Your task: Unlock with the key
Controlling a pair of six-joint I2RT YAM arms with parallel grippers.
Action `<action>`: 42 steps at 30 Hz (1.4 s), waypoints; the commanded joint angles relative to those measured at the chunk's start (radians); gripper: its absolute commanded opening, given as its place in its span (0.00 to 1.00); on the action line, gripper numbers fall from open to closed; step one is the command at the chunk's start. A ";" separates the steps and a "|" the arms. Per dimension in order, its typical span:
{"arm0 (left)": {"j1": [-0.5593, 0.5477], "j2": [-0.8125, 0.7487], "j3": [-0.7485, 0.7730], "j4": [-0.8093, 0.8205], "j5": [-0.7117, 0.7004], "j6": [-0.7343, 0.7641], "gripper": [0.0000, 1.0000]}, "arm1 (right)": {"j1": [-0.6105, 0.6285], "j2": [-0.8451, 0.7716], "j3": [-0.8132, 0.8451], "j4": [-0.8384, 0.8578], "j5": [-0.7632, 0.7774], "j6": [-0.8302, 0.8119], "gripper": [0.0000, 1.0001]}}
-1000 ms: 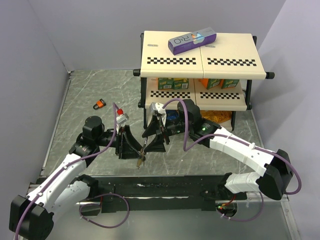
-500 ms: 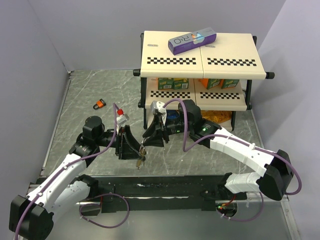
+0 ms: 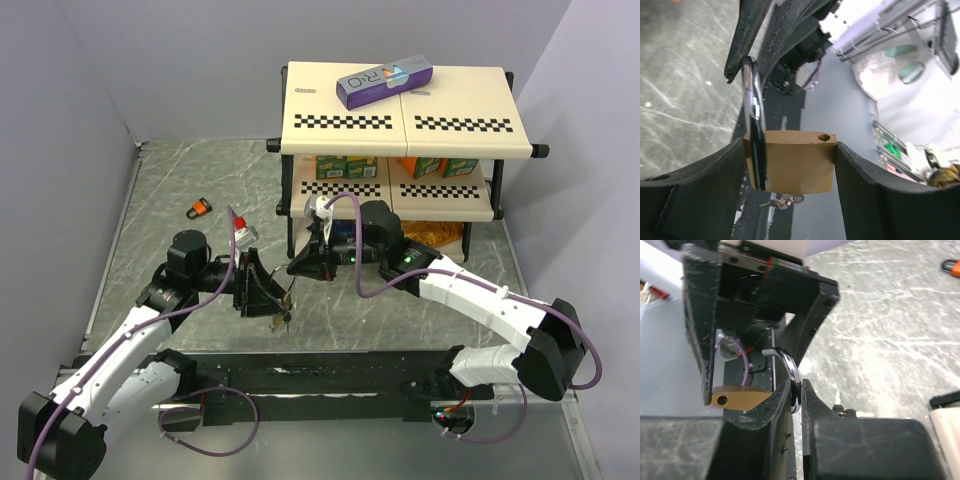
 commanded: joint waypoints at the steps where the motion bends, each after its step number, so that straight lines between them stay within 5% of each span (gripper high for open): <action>1: 0.009 0.007 0.063 -0.044 -0.183 0.055 0.01 | 0.006 0.003 0.023 0.035 0.019 0.078 0.10; 8: 0.009 0.018 0.081 -0.104 -0.341 0.081 0.01 | 0.008 0.038 0.028 0.054 0.084 0.135 0.00; 42: -0.110 0.127 0.198 -0.322 -1.062 0.101 0.01 | 0.017 0.287 0.243 -0.052 0.469 0.376 0.00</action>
